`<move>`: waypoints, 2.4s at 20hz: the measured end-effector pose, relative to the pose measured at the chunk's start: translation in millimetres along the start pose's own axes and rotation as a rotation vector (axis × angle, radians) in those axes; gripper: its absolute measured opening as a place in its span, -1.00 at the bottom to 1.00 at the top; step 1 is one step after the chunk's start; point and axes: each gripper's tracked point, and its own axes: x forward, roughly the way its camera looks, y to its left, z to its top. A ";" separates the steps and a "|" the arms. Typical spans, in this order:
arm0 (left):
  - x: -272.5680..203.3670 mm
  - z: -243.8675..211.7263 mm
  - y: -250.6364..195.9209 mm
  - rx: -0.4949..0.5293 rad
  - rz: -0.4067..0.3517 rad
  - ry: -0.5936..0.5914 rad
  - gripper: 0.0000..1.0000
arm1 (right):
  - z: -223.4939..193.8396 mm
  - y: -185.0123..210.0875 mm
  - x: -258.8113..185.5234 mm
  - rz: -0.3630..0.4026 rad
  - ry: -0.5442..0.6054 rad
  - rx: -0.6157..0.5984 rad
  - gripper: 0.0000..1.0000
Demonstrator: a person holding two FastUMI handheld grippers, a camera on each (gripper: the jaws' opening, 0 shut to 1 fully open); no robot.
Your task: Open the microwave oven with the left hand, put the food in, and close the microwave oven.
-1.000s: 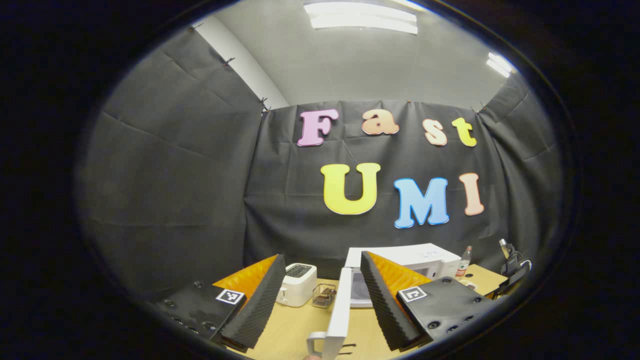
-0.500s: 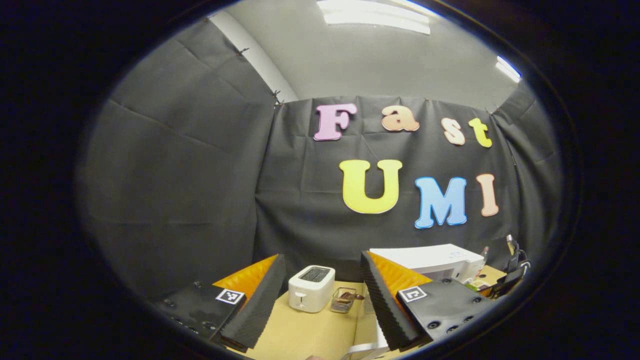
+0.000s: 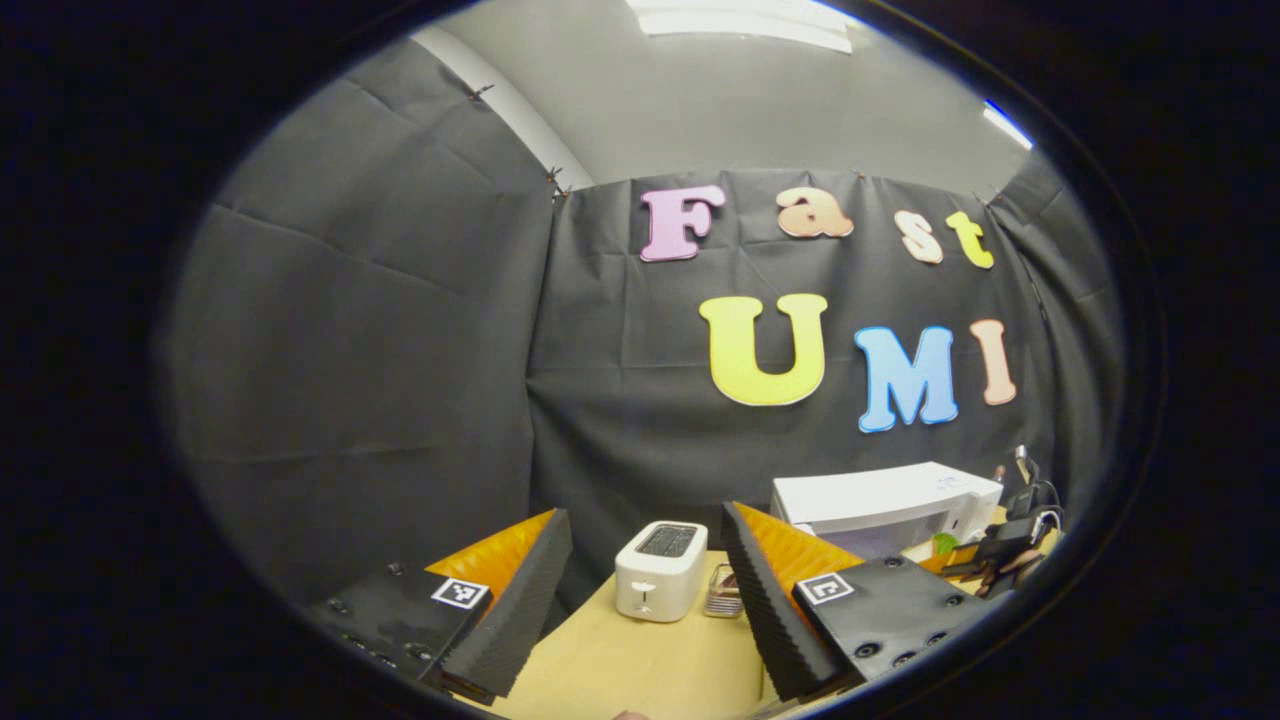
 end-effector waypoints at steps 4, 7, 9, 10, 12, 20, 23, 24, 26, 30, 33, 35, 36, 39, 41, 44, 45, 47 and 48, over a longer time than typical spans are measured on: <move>4.0 -12.3 22.9 0.032 0.032 0.026 0.96 | 7.4 -0.3 35.0 -0.025 -0.067 0.012 -0.35; 4.3 -23.5 39.8 0.061 0.061 0.059 0.92 | 14.6 7.0 57.0 -0.003 -0.117 0.021 -0.35; 2.9 -30.0 47.5 0.062 0.075 0.075 0.96 | 26.0 12.9 71.2 0.015 -0.173 0.034 -0.35; 2.9 -32.9 50.7 0.066 0.082 0.084 0.96 | 30.2 13.7 76.8 0.019 -0.190 0.043 -0.35; 1.1 -41.5 54.6 0.069 0.093 0.104 0.94 | 33.1 12.9 89.4 0.018 -0.207 0.067 -0.35; -9.1 -55.3 61.5 0.100 0.111 0.143 0.96 | 26.9 -5.8 122.4 -0.074 -0.211 0.089 -0.35; -11.1 -57.3 57.8 0.098 0.108 0.140 0.96 | 26.9 -14.1 126.6 -0.127 -0.200 0.031 -0.28; -11.6 -61.6 56.3 0.096 0.109 0.146 0.96 | 28.3 -20.4 126.0 -0.165 -0.209 -0.022 -0.25; -13.7 -67.2 56.7 0.091 0.111 0.162 0.96 | 28.5 -24.1 127.9 -0.199 -0.214 -0.092 -0.07; -17.7 -65.1 60.3 0.083 0.120 0.153 0.94 | 35.2 -37.1 123.6 -0.288 -0.225 -0.213 0.55; -23.7 -67.7 58.4 0.071 0.117 0.156 0.96 | 47.7 -44.7 112.9 -0.354 -0.244 -0.340 0.91; -25.7 -72.6 55.4 0.067 0.111 0.159 0.96 | 60.1 -38.3 103.9 -0.353 -0.279 -0.402 0.94; -24.2 -74.4 52.1 0.062 0.104 0.159 0.96 | 62.3 -34.3 98.9 -0.338 -0.286 -0.416 0.94; -24.5 -82.6 38.1 0.044 0.077 0.161 0.96 | 64.2 -18.9 70.7 -0.305 -0.303 -0.475 0.96; -20.9 -88.8 27.5 0.035 0.057 0.155 0.89 | 68.6 -2.9 43.6 -0.280 -0.343 -0.526 0.95; -20.0 -98.0 14.2 0.027 0.037 0.151 0.89 | 72.8 18.4 0.4 -0.245 -0.395 -0.593 0.95; -20.1 -101.0 9.8 0.023 0.034 0.151 0.89 | 73.0 24.4 -13.3 -0.230 -0.404 -0.613 0.95; -22.7 -110.4 1.9 0.018 0.034 0.154 0.93 | 76.4 35.3 -41.9 -0.202 -0.429 -0.641 0.94; -22.7 -118.6 -1.4 0.016 0.037 0.169 0.96 | 78.0 39.4 -56.1 -0.189 -0.435 -0.648 0.94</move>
